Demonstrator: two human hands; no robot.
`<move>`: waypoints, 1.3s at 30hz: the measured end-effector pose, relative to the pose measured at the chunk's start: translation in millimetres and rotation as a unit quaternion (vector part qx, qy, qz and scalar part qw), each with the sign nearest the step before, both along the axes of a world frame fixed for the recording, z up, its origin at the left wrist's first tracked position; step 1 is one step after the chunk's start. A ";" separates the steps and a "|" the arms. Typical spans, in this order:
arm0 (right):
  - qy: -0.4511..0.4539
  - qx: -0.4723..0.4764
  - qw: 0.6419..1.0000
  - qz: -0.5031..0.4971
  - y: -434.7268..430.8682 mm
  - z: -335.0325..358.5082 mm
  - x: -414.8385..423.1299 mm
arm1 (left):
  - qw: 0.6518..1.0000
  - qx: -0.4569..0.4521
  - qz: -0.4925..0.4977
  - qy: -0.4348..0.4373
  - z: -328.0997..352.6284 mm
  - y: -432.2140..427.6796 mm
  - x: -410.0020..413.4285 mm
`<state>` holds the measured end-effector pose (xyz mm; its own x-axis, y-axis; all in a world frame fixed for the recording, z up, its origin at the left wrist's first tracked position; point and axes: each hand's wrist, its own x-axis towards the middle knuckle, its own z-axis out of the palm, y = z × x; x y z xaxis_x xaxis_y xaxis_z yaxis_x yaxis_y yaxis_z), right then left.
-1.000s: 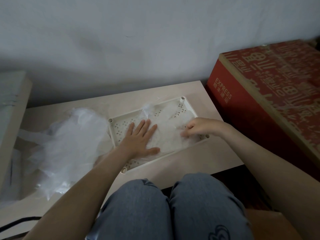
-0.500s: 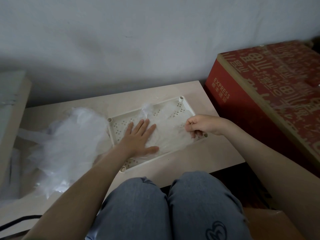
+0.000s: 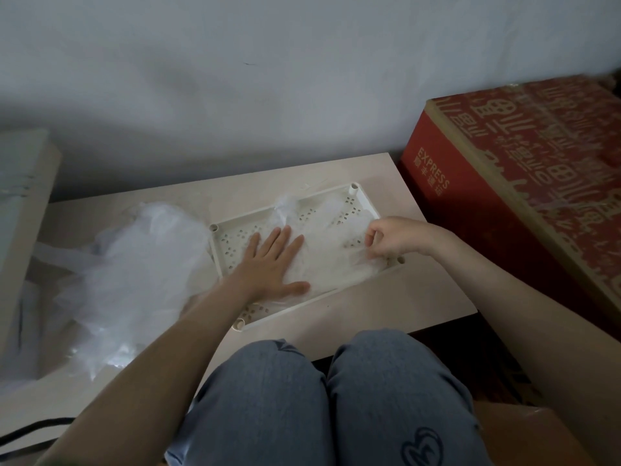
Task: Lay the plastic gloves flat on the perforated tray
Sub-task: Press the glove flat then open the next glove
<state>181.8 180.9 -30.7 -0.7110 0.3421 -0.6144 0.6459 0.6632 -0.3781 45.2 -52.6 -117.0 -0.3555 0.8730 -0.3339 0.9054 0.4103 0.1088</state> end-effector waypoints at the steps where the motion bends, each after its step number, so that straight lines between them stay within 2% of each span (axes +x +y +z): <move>1: 0.026 0.017 1.000 -0.003 -2.5 0.2 -2.3 | 1.000 0.005 -0.004 0.008 1.4 -0.4 1.6; 4: 0.123 0.082 0.987 0.054 -12.3 -4.0 -10.8 | 0.999 0.024 -0.013 0.032 7.5 -1.2 5.6; 6: 0.184 0.082 0.974 0.103 -23.1 -10.5 -15.4 | 0.999 0.034 -0.013 0.039 11.2 -0.7 6.6; 8: 0.204 0.062 0.966 0.149 -35.0 -16.3 -18.3 | 0.999 0.036 -0.008 0.032 12.5 0.8 6.7; 12: 0.142 0.012 0.973 0.182 -49.2 -19.5 -19.7 | 1.000 0.010 -0.010 0.013 8.7 -2.1 3.3; 16: 0.054 -0.002 0.985 0.163 -49.7 -16.7 -19.3 | 1.000 0.028 -0.012 0.007 7.2 -8.2 -1.3; 19: 0.054 0.009 0.986 0.157 -50.4 -13.5 -21.5 | 0.997 0.076 -0.005 0.002 16.2 -9.8 1.7; 22: 0.071 0.020 0.985 0.156 -54.9 -7.2 -26.4 | 0.990 0.121 0.031 0.066 27.7 -13.6 2.2; 24: 0.066 0.030 0.984 0.165 -57.0 -5.0 -30.2 | 0.981 0.140 0.092 0.093 33.9 -22.5 -2.9; 26: 0.051 0.033 0.985 0.162 -53.8 -4.6 -30.5 | 0.976 0.156 0.134 0.073 38.5 -32.0 -8.7; 29: 0.071 0.021 0.993 0.096 -41.9 -5.1 -22.4 | 0.981 0.169 0.089 0.040 39.9 -42.7 -10.3; 32: 0.086 0.009 0.995 0.050 -28.4 -2.0 -6.6 | 0.993 0.110 0.032 -0.001 36.8 -41.8 -0.4; 35: 0.054 -0.023 0.998 0.036 -20.8 -1.0 11.7 | 0.999 -0.003 -0.007 0.040 24.6 -39.4 6.9; 39: 0.030 -0.026 0.998 0.048 -18.5 -4.8 24.0 | 0.998 -0.022 -0.001 0.066 24.5 -33.8 6.7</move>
<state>205.8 162.4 -35.5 -0.7751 0.2393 -0.5848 0.5553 0.6995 -0.4497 51.8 -86.4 -92.5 -0.3975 0.8595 -0.3215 0.9114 0.4103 -0.0300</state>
